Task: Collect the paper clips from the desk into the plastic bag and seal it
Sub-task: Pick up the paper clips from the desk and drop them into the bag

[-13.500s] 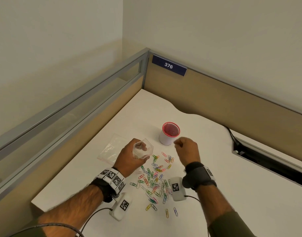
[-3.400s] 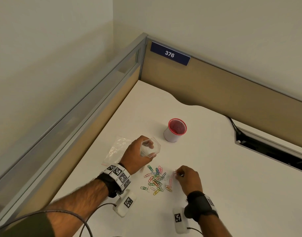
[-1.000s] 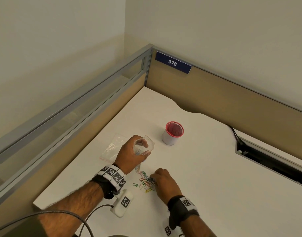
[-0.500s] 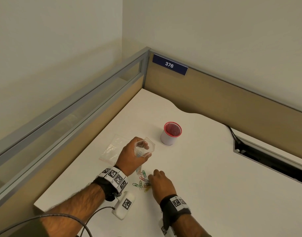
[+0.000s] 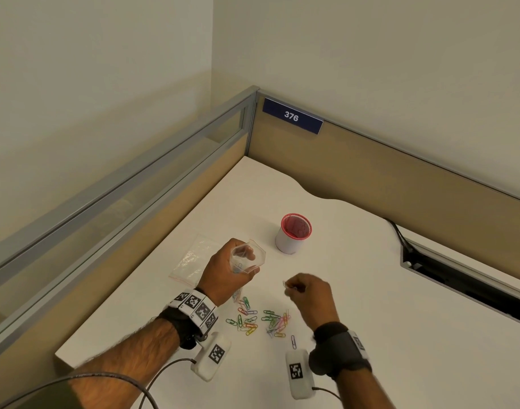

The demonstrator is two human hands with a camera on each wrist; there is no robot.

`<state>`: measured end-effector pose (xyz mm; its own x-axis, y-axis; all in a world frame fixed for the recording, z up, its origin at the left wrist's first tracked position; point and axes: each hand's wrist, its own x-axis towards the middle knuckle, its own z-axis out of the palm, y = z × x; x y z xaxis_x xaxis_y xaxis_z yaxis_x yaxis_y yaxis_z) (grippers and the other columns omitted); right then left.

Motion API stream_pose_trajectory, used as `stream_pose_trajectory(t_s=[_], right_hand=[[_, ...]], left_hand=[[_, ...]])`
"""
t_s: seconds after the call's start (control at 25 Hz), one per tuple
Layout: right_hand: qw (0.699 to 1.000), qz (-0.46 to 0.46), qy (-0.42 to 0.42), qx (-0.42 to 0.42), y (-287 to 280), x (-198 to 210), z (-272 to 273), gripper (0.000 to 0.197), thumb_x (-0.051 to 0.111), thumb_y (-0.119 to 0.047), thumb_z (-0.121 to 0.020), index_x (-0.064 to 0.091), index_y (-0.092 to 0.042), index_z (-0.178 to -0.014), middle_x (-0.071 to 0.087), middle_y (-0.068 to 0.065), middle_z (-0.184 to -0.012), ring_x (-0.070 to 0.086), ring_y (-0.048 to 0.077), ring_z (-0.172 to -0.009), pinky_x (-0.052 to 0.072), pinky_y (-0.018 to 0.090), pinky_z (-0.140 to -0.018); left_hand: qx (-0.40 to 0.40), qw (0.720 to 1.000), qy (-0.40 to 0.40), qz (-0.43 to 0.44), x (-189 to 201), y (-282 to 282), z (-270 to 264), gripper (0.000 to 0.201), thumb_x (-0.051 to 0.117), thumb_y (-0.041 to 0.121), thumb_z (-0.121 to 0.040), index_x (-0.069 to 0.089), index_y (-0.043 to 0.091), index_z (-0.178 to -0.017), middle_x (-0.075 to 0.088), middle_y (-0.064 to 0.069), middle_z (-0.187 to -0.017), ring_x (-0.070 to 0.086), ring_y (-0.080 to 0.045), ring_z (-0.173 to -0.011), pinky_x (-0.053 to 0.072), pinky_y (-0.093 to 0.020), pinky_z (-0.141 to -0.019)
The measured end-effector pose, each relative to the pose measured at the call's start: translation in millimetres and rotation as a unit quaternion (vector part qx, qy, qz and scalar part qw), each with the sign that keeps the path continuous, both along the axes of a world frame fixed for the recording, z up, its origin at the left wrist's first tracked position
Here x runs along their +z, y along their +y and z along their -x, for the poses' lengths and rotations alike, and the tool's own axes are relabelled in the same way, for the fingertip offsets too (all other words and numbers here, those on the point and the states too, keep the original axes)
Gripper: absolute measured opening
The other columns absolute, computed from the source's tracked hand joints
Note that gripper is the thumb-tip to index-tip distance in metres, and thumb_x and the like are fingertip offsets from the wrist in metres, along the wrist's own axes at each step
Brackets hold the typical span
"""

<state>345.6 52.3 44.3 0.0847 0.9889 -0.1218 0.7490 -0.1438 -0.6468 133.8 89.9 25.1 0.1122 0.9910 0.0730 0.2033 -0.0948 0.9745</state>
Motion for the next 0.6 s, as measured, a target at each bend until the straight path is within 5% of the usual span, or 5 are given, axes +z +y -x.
stream_pose_trajectory(t_s=[0.24, 0.44, 0.6], right_hand=[[0.986, -0.140, 0.085, 0.035, 17, 85, 29, 0.009, 0.070, -0.013, -0.085, 0.071, -0.019, -0.092, 0.062, -0.017, -0.082, 0.061, -0.001, -0.078, 0.048, 0.006, -0.070], [0.983, -0.140, 0.030, 0.116, 24, 92, 49, 0.010, 0.068, -0.021, -0.086, 0.071, -0.017, -0.095, 0.067, -0.004, -0.092, 0.062, 0.008, -0.083, 0.056, 0.027, -0.078], [0.981, -0.178, 0.048, 0.062, 23, 90, 40, 0.008, 0.066, -0.016, -0.087, 0.071, -0.018, -0.094, 0.067, -0.008, -0.091, 0.063, 0.005, -0.083, 0.054, 0.019, -0.076]], left_hand=[[-0.014, 0.999, 0.023, -0.016, 5, 1, -16, 0.031, 0.081, 0.015, -0.075, 0.060, 0.023, -0.097, 0.069, 0.009, -0.098, 0.064, -0.004, -0.101, 0.053, -0.028, -0.089], [-0.045, 0.998, 0.016, -0.032, 7, 3, -24, 0.033, 0.078, 0.018, -0.076, 0.058, 0.026, -0.101, 0.069, 0.008, -0.096, 0.066, -0.008, -0.096, 0.055, -0.031, -0.082], [-0.046, 0.998, 0.027, -0.042, 8, 4, -24, 0.031, 0.079, 0.018, -0.077, 0.059, 0.021, -0.101, 0.068, 0.010, -0.099, 0.064, -0.006, -0.102, 0.052, -0.025, -0.087]])
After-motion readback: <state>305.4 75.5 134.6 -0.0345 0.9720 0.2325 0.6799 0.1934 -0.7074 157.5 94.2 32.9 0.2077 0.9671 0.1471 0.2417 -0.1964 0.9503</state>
